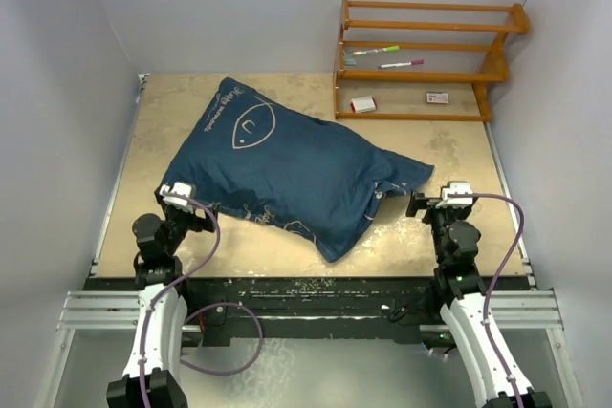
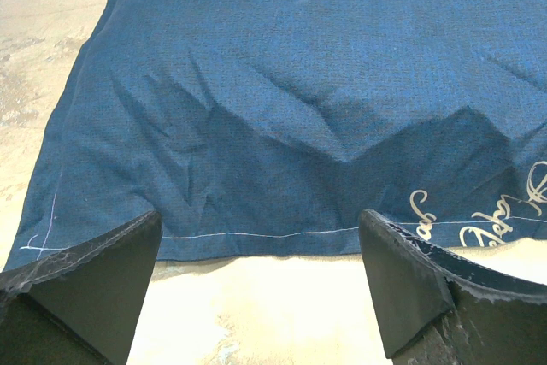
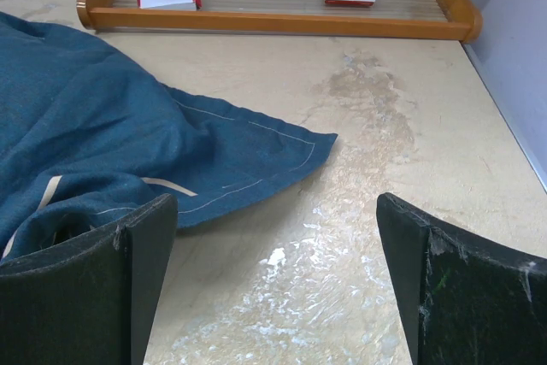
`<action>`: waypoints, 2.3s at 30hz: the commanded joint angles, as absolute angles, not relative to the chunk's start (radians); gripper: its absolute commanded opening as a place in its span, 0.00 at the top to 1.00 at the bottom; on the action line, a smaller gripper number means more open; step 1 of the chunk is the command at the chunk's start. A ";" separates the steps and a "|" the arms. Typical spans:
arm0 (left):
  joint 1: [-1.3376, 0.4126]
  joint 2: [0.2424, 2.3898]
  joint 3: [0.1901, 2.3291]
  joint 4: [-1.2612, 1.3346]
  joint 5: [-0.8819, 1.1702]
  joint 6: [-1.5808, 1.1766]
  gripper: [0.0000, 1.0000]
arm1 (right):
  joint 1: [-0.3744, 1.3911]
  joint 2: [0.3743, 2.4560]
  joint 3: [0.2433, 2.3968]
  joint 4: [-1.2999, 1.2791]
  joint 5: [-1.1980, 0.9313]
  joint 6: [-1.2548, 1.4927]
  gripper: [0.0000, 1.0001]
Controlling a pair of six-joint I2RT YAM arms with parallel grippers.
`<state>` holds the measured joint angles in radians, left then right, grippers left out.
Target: Remove the pillowcase from the pillow
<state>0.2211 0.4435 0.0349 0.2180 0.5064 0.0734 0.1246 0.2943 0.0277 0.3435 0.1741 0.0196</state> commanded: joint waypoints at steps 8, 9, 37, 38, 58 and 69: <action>0.217 0.442 0.044 0.250 0.528 0.096 0.01 | 0.127 0.295 0.035 0.387 0.198 0.020 0.00; 0.217 0.443 0.045 0.251 0.528 0.097 0.01 | 0.127 0.294 0.034 0.387 0.198 0.019 0.00; -0.135 1.323 1.237 -0.861 0.670 0.658 0.01 | 0.120 0.320 0.415 -0.051 0.369 0.870 0.00; -0.177 1.325 1.223 -0.855 0.648 0.666 0.01 | 0.120 0.295 0.398 -0.050 0.326 0.931 0.00; -0.781 1.608 1.122 -0.571 0.367 0.802 0.01 | 0.149 0.600 0.684 -0.326 0.108 0.711 0.00; -0.850 1.707 0.998 -0.305 0.136 0.862 0.27 | 0.154 0.670 0.798 -0.413 0.134 0.696 0.00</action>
<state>-0.8413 1.6806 1.0775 -0.4614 0.2260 0.8135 0.1448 0.6502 0.7326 -0.3870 0.1207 0.7124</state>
